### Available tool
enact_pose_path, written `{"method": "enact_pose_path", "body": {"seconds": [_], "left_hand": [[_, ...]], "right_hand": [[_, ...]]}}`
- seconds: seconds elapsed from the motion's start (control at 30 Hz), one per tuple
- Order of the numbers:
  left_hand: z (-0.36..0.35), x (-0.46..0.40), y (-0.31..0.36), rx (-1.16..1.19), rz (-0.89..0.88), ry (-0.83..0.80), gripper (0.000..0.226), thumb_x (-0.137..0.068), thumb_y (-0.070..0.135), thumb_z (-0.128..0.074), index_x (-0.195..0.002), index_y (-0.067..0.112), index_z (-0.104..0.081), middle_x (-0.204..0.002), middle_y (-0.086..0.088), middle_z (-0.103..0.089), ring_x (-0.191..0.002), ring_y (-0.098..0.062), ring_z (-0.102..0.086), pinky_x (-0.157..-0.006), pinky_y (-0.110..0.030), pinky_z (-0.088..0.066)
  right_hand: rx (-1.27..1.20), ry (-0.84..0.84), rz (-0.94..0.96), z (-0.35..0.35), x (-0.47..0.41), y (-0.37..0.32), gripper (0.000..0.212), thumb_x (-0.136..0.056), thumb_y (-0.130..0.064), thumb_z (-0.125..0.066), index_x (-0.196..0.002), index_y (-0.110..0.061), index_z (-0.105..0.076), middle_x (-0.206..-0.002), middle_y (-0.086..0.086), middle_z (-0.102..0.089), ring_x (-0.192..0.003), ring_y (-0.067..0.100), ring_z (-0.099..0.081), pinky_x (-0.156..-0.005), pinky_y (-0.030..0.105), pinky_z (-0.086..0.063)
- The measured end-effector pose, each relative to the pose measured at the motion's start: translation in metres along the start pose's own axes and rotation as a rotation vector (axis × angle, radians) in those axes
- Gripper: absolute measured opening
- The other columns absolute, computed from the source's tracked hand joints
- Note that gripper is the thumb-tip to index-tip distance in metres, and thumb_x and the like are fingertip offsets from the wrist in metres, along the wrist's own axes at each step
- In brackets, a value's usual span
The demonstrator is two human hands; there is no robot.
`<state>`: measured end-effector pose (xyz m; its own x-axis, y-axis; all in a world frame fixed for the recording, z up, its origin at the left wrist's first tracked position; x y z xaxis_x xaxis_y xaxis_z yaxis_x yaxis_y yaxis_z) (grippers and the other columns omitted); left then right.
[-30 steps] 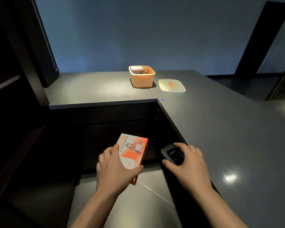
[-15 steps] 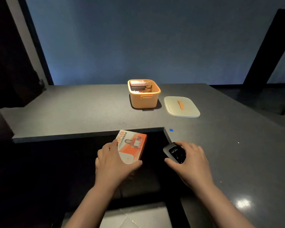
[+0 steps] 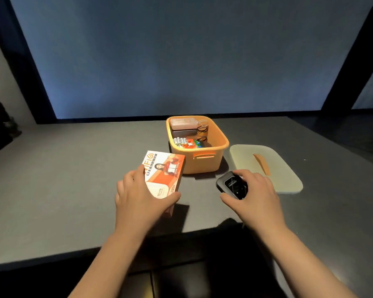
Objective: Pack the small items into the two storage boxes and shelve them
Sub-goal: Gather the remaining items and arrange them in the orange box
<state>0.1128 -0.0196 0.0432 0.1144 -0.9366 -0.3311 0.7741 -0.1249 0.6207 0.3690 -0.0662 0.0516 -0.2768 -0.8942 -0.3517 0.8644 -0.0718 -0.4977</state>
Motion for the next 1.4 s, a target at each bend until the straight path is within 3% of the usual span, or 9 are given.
{"method": "enact_pose_path", "body": {"seconds": [0.2, 0.3, 0.5, 0.7, 0.83, 1.0, 1.2, 1.3, 1.4], "left_hand": [[-0.029, -0.123, -0.011, 0.002, -0.026, -0.034, 0.103, -0.054, 0.068, -0.071, -0.139, 0.026, -0.031, -0.132, 0.000, -0.041, -0.118, -0.023, -0.037, -0.095, -0.042, -0.038], [-0.045, -0.167, -0.005, 0.021, -0.046, -0.049, 0.098, -0.051, 0.071, -0.070, -0.133, 0.028, -0.038, -0.127, 0.000, -0.046, -0.115, -0.024, -0.039, -0.094, -0.044, -0.041], [-0.073, -0.214, 0.004, 0.051, -0.045, -0.059, 0.095, -0.047, 0.077, -0.066, -0.127, 0.033, -0.042, -0.121, 0.003, -0.052, -0.112, -0.023, -0.043, -0.090, -0.047, -0.045], [-0.088, -0.235, 0.018, 0.028, -0.021, -0.030, 0.093, -0.052, 0.069, -0.072, -0.130, 0.031, -0.038, -0.125, 0.002, -0.048, -0.115, -0.022, -0.039, -0.091, -0.042, -0.041], [-0.098, -0.252, 0.021, 0.035, -0.009, -0.007, 0.094, -0.053, 0.066, -0.073, -0.133, 0.032, -0.037, -0.125, 0.003, -0.047, -0.116, -0.021, -0.037, -0.092, -0.042, -0.039], [-0.108, -0.270, 0.018, 0.009, -0.015, -0.007, 0.098, -0.053, 0.068, -0.072, -0.135, 0.033, -0.033, -0.129, 0.005, -0.045, -0.118, -0.019, -0.036, -0.094, -0.044, -0.041], [-0.126, -0.283, 0.031, 0.144, -0.091, -0.123, 0.095, -0.054, 0.058, -0.077, -0.134, 0.035, -0.032, -0.129, 0.012, -0.041, -0.113, -0.004, -0.031, -0.090, -0.033, -0.037], [-0.135, -0.286, 0.041, 0.206, -0.141, -0.170, 0.094, -0.050, 0.058, -0.071, -0.133, 0.037, -0.032, -0.124, 0.020, -0.038, -0.110, 0.000, -0.029, -0.089, -0.028, -0.033], [-0.141, -0.288, 0.052, 0.234, -0.227, -0.241, 0.096, -0.049, 0.053, -0.072, -0.134, 0.039, -0.031, -0.124, 0.025, -0.038, -0.113, -0.001, -0.031, -0.093, -0.029, -0.034]], "right_hand": [[-0.003, 0.035, -0.086, -0.040, -0.095, -0.009, 0.059, -0.071, -0.050, -0.073, -0.124, -0.035, -0.052, -0.109, -0.011, -0.057, -0.109, 0.014, -0.048, -0.078, 0.029, -0.044], [-0.019, 0.084, -0.112, -0.041, -0.132, -0.007, 0.058, -0.072, -0.050, -0.075, -0.123, -0.035, -0.054, -0.110, -0.011, -0.059, -0.105, 0.013, -0.050, -0.073, 0.026, -0.038], [-0.077, 0.074, -0.140, -0.058, -0.218, -0.010, 0.061, -0.074, -0.053, -0.074, -0.126, -0.033, -0.049, -0.120, -0.006, -0.060, -0.109, 0.015, -0.057, -0.076, 0.030, -0.052], [0.093, -0.175, -0.141, -0.119, -0.292, -0.004, 0.067, -0.077, -0.056, -0.069, -0.132, -0.029, -0.044, -0.126, -0.002, -0.060, -0.111, 0.022, -0.060, -0.081, 0.038, -0.055], [0.214, -0.322, -0.146, -0.152, -0.315, 0.011, 0.059, -0.079, -0.054, -0.068, -0.126, -0.028, -0.044, -0.119, -0.002, -0.062, -0.103, 0.021, -0.063, -0.069, 0.031, -0.050], [0.348, -0.382, -0.049, -0.184, -0.337, 0.011, 0.063, -0.084, -0.050, -0.064, -0.135, -0.023, -0.039, -0.113, -0.002, -0.063, -0.095, 0.017, -0.063, -0.058, 0.024, -0.043], [0.450, -0.453, -0.087, -0.212, -0.350, 0.024, 0.044, -0.087, -0.049, -0.060, -0.119, -0.020, -0.053, -0.102, 0.000, -0.064, -0.088, 0.018, -0.063, -0.072, 0.032, -0.056], [0.355, -0.454, -0.066, -0.204, -0.351, 0.022, 0.028, -0.095, -0.039, -0.050, -0.113, -0.021, -0.060, -0.104, 0.002, -0.066, -0.091, 0.022, -0.063, -0.078, 0.038, -0.055], [-0.160, -0.212, -0.172, -0.155, -0.356, 0.020, 0.034, -0.099, -0.034, -0.034, -0.093, -0.025, -0.067, -0.100, 0.001, -0.069, -0.093, 0.022, -0.063, -0.081, 0.040, -0.053]]}}
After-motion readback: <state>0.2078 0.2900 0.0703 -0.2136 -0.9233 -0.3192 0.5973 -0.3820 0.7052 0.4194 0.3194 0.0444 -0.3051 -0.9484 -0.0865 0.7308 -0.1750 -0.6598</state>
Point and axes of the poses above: each hand's wrist, its own x-axis away from the middle knuckle, its own z-axis out of the back of the hand, y = z × x, the point moved 6 cm from there along -x, towards the middle knuckle
